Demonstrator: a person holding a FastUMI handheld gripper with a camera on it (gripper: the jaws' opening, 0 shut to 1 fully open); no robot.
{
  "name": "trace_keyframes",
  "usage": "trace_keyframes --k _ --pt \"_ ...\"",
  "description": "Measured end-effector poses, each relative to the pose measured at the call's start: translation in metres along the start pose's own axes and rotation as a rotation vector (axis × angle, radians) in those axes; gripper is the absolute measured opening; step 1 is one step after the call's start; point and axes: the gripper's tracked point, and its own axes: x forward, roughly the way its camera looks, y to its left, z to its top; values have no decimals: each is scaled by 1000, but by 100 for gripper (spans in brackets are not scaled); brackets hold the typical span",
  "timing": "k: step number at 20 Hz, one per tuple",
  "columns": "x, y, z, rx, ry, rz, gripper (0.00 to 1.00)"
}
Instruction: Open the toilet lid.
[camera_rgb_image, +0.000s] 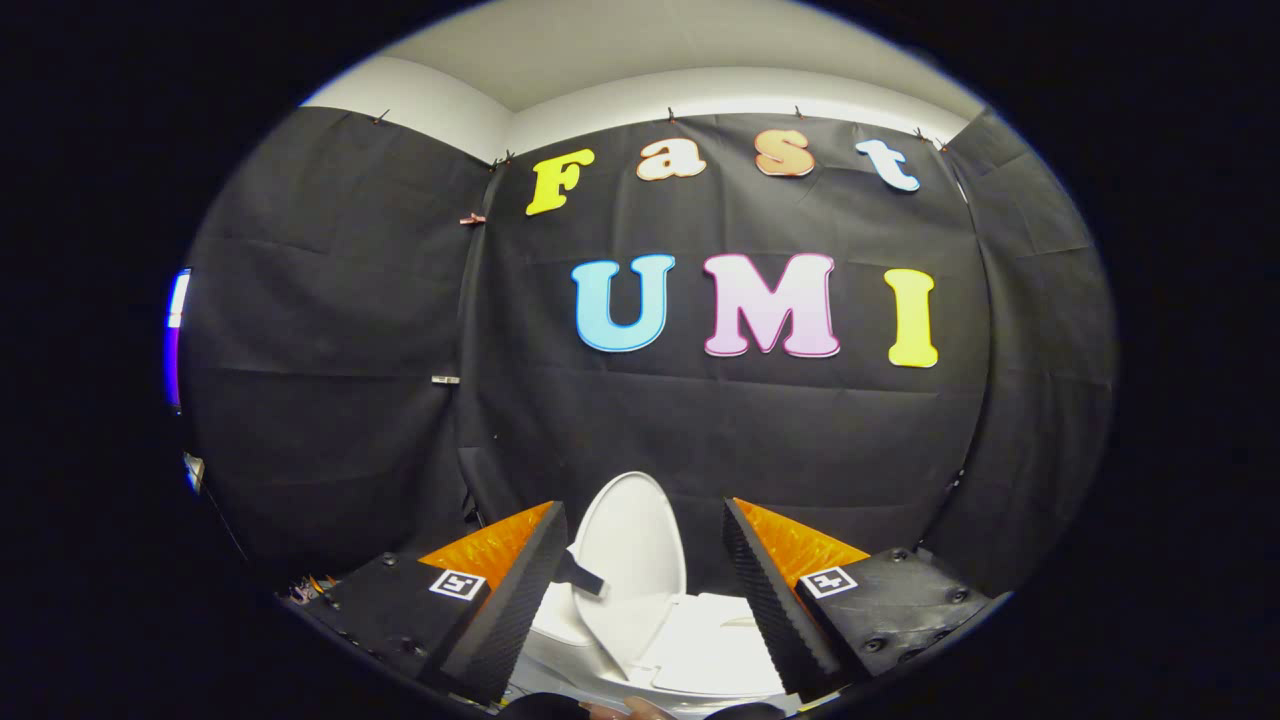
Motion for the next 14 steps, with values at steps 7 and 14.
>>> trace_keyframes --k 7,14 --pt "-52 -98 31 -3 -57 -136 98" --pt "-92 -168 63 33 -161 -248 98"
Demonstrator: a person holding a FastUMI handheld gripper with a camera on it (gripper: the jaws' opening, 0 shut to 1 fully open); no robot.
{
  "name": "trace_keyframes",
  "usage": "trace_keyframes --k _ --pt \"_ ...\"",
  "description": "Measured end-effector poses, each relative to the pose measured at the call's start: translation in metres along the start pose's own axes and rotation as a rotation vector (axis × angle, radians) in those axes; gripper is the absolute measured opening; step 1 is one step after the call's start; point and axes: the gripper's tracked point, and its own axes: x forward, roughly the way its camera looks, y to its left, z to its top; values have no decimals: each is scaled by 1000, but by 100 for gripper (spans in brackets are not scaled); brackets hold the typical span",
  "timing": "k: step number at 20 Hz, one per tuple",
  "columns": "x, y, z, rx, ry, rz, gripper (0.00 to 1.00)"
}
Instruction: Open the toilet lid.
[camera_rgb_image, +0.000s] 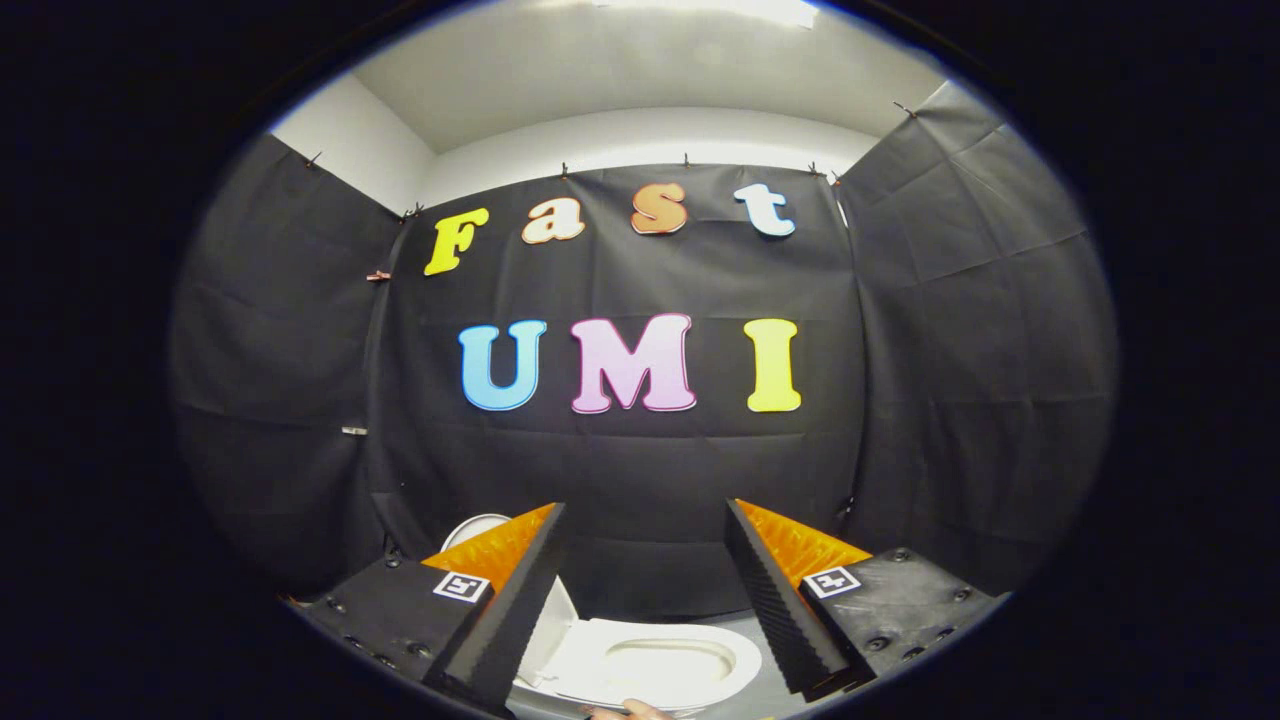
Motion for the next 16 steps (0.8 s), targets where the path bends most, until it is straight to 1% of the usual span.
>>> trace_keyframes --k 3,6,16 --pt "-7 -17 14 27 -26 -9 98" --pt "-14 -22 27 57 -56 0 98" --pt "-17 -29 29 38 -56 12 98"
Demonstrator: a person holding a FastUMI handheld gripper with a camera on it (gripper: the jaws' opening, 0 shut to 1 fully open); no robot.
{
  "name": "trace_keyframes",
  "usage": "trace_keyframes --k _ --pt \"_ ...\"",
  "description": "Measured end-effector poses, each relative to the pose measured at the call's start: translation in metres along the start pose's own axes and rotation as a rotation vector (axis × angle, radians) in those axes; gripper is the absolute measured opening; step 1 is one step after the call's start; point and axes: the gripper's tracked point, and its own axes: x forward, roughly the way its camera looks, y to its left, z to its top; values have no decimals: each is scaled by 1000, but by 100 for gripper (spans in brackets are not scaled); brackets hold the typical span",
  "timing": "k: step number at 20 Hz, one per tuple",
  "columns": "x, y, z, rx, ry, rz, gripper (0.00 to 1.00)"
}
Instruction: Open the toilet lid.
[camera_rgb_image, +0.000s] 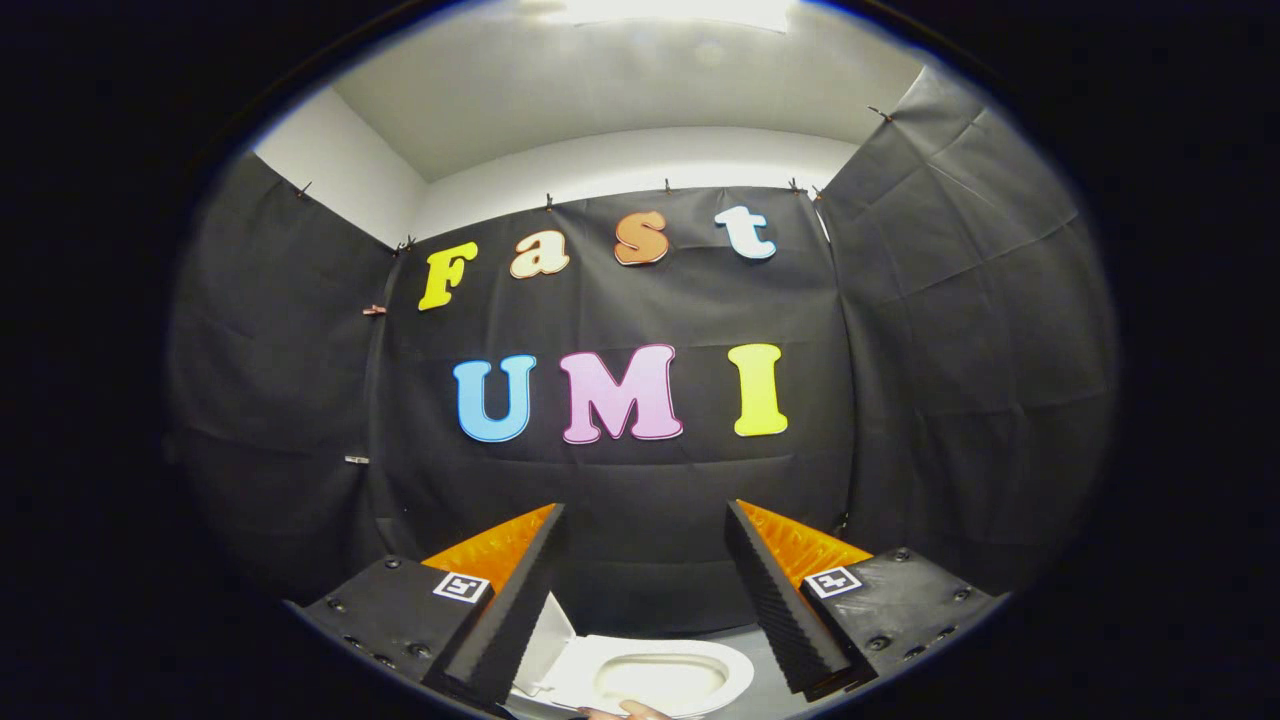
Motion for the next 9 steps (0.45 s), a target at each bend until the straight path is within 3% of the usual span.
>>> trace_keyframes --k 9 --pt "0 -3 0 12 8 -2 98"
